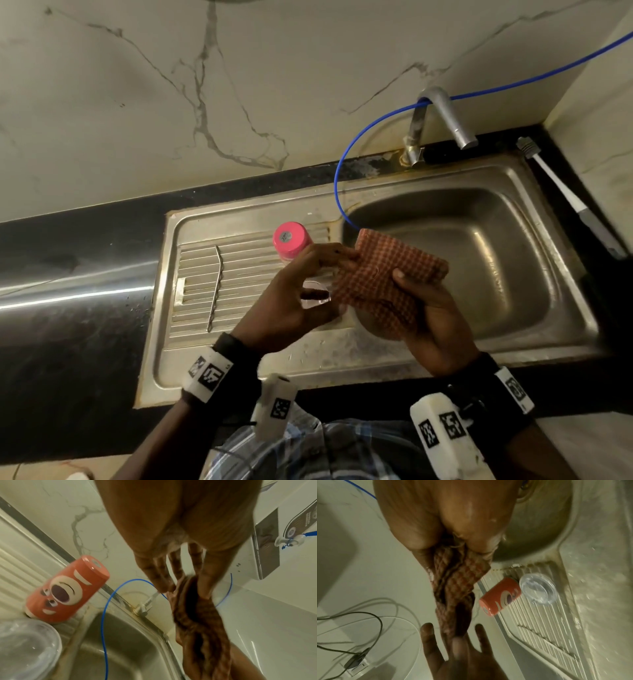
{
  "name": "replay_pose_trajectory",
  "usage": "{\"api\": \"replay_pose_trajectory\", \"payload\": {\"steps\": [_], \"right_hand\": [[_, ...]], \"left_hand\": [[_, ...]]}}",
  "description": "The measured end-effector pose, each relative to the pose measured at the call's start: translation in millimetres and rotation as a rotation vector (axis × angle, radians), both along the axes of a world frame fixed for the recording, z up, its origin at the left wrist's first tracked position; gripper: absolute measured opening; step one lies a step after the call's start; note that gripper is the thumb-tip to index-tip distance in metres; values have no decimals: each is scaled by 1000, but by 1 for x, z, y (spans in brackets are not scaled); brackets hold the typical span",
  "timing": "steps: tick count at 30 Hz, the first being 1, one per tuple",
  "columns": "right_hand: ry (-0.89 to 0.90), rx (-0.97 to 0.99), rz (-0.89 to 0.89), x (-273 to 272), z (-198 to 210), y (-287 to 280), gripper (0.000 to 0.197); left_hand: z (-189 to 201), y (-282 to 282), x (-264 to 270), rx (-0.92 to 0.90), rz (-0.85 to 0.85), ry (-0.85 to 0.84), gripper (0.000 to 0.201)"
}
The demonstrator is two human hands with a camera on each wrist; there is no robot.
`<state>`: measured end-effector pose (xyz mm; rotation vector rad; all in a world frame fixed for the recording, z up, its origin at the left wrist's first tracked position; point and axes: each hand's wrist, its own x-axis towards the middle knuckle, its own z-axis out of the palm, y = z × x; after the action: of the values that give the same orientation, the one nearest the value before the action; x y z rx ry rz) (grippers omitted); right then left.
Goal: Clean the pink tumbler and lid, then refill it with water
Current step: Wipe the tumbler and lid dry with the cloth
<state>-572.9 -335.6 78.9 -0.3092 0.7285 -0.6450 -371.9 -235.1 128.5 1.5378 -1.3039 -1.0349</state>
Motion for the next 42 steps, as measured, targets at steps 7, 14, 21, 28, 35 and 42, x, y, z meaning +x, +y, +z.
{"api": "replay_pose_trajectory", "payload": {"steps": [7, 14, 21, 28, 35, 42], "right_hand": [[326, -353, -121, 11, 13, -16, 29], [349, -654, 58, 56, 33, 11, 31], [244, -747, 314, 37, 29, 41, 13], [123, -397, -37, -1, 34, 1, 15], [353, -809, -42, 29, 32, -22, 40], [337, -725, 149, 27, 15, 16, 37]], "left_hand": [[20, -9, -24, 254, 203, 358, 43], [16, -47, -51, 297, 284, 589, 62], [6, -56, -21, 257, 594, 1054, 100], [5, -51, 0, 222, 544, 1120, 95], [14, -54, -34, 334, 350, 1075, 93], [14, -63, -33, 294, 330, 1150, 101]]}}
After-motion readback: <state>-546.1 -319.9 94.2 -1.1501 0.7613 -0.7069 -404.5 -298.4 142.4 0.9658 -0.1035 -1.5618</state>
